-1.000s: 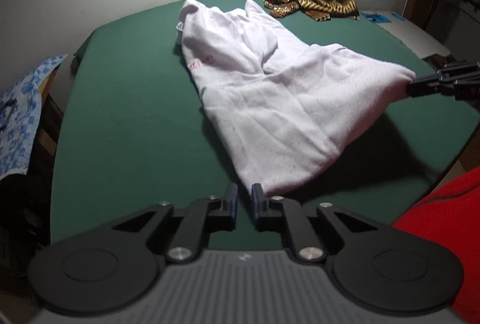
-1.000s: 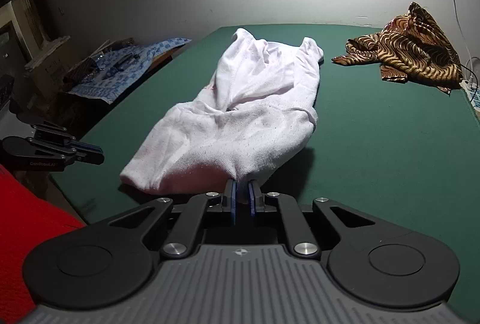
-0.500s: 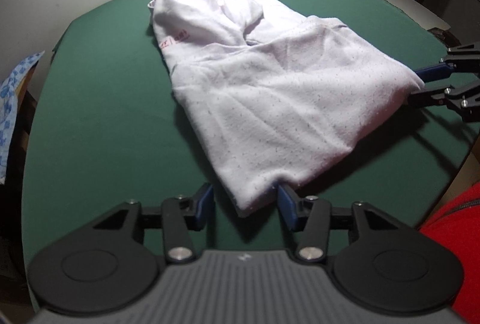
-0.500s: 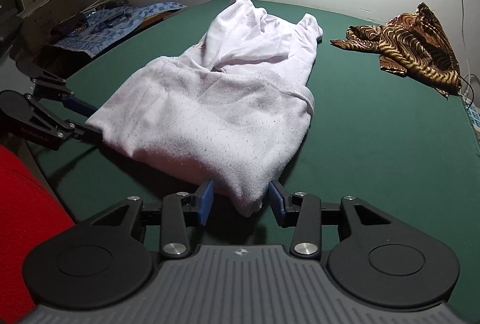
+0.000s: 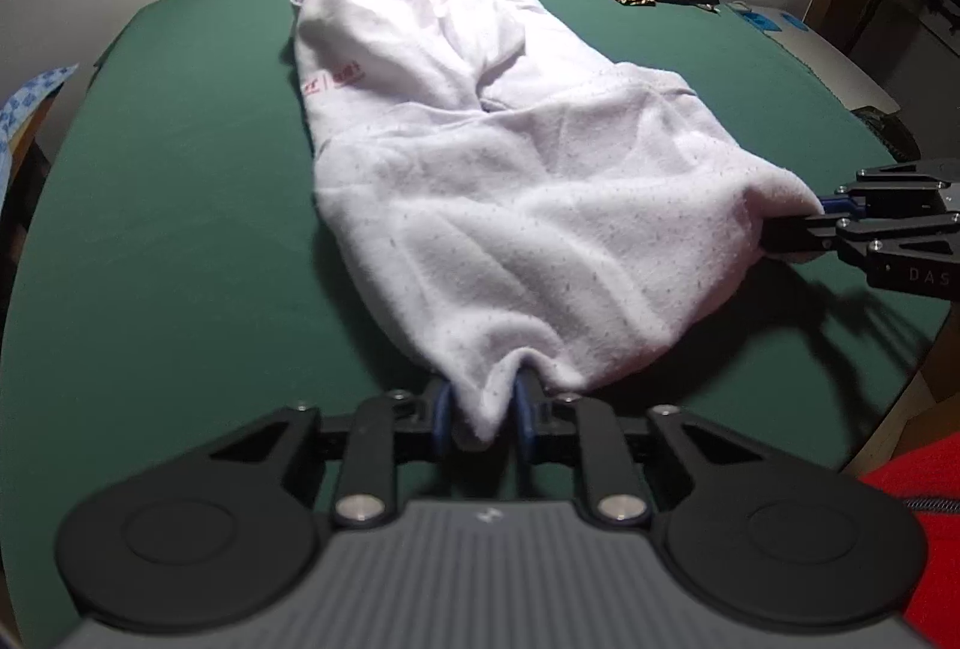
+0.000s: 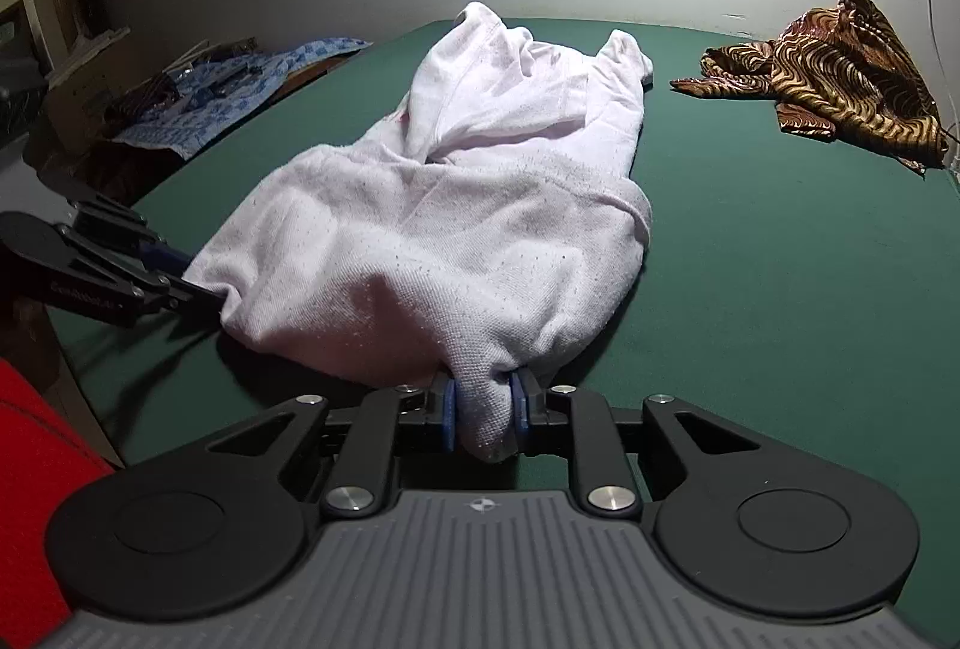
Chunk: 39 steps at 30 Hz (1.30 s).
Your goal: Fold clothes
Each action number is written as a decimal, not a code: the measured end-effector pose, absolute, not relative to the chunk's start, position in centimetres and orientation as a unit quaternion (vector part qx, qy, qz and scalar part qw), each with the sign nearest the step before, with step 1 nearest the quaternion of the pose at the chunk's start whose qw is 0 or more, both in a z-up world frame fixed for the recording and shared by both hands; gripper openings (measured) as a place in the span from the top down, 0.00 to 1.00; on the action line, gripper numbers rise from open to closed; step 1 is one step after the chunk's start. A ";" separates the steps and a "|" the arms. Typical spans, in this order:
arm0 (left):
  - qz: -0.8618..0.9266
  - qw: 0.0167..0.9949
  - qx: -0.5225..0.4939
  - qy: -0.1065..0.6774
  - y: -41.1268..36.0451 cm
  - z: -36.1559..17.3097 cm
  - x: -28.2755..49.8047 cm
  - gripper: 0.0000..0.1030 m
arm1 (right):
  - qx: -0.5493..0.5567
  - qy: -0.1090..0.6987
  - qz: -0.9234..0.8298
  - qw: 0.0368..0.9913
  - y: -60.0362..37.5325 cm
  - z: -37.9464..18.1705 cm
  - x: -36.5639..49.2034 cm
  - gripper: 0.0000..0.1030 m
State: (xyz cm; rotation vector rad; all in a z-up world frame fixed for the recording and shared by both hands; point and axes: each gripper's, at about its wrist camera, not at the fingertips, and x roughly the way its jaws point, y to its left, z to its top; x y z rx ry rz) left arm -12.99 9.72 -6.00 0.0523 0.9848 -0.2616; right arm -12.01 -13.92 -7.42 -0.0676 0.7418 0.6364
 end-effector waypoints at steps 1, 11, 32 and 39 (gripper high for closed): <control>-0.119 0.873 0.015 0.473 9.9 -5.8 -12.8 0.89 | -0.026 0.355 0.308 0.882 -13.9 -7.1 -11.9 0.86; -0.108 0.898 -0.017 0.427 11.9 0.6 -16.2 0.91 | -0.019 0.350 0.378 0.857 -14.9 -2.3 -13.1 0.88; -0.025 0.937 0.062 0.343 11.7 3.7 -1.8 0.91 | 0.010 0.340 0.337 0.878 -12.0 -1.1 1.3 0.87; 0.014 0.927 0.064 0.370 11.9 0.6 6.4 0.92 | 0.020 0.368 0.298 0.881 -10.7 -4.2 6.4 0.87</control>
